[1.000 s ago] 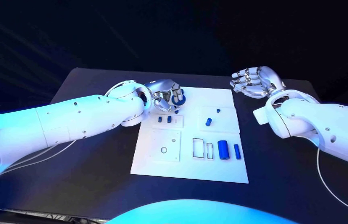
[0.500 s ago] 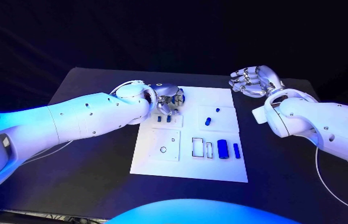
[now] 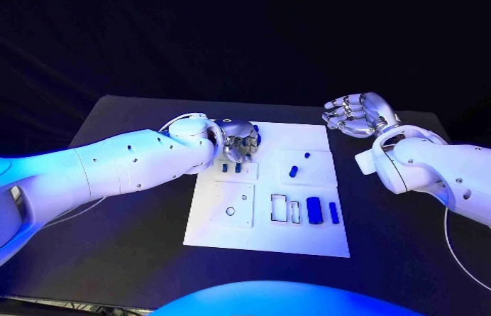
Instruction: Assemble the parts on the task board
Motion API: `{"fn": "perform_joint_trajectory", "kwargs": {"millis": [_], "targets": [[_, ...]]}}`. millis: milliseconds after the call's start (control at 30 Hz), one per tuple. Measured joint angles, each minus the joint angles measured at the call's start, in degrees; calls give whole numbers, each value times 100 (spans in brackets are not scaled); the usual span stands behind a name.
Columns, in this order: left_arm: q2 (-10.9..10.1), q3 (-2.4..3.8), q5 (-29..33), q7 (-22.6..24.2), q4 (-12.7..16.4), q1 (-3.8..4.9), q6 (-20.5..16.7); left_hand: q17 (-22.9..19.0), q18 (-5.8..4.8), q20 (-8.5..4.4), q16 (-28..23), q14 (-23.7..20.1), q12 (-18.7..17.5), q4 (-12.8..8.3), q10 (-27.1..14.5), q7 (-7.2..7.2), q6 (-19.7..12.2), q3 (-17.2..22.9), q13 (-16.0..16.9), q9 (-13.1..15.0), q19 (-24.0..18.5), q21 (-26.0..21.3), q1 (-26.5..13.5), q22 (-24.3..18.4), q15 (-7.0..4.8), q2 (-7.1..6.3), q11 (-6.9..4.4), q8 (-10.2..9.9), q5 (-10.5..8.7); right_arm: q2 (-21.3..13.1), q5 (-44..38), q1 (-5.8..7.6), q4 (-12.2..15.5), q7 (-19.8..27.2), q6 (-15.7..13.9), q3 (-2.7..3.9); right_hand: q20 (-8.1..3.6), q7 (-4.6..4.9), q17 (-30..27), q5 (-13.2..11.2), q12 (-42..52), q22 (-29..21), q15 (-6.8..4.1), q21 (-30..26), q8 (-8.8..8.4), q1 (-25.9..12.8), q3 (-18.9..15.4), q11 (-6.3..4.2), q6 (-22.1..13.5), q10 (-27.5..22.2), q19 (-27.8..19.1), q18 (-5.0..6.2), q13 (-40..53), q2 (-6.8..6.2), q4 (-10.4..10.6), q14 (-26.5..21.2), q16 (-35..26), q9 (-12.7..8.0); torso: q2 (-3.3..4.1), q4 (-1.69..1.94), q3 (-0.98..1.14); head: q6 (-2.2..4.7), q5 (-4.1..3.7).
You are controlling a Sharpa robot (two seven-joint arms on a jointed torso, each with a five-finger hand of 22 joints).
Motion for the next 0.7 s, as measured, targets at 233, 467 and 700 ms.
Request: {"fn": "perform_joint_trajectory", "kwargs": {"millis": [233, 467, 700], "targets": [[17, 0, -17, -26, -21, 0, 50, -39, -1, -23, 76, 33, -139, -178, 169, 14, 187, 289, -139, -125, -23, 194, 104, 137, -33, 59, -15, -111, 0, 0, 0, 0, -1, 0, 1, 1, 0, 0, 0, 0, 0, 0, 0, 0, 0, 0, 0, 0, 0, 0, 0, 0, 0, 0, 0, 0, 0, 0, 0, 0, 3, -2, -4], [25, 5, -23, -49, -30, 5, 98, -126, -2, -52, 99, 33, -269, -311, 238, 24, 279, 422, -249, -208, -52, 308, 104, 248, -33, 59, -1, -181, 0, -7, 0, 0, 0, 0, 2, 1, 0, 0, 0, 0, 0, 0, 0, 0, 0, 0, 0, 0, 0, 0, 0, 0, 0, 0, 0, 0, 0, -5, 0, 0, 3, -17, -13], [55, 10, -24, -66, -57, 11, 132, -92, -1, -50, 150, 48, -300, -348, 320, 24, 320, 459, -272, -228, -94, 354, 103, 288, -17, 59, -2, -217, 0, -8, 0, 0, 2, 1, 2, 0, 0, 0, 1, 0, 0, 0, 0, 0, 0, 0, 0, 0, 0, 0, 0, 0, 0, 0, 0, 0, 0, -5, 0, 0, 1, -23, -20]]}}
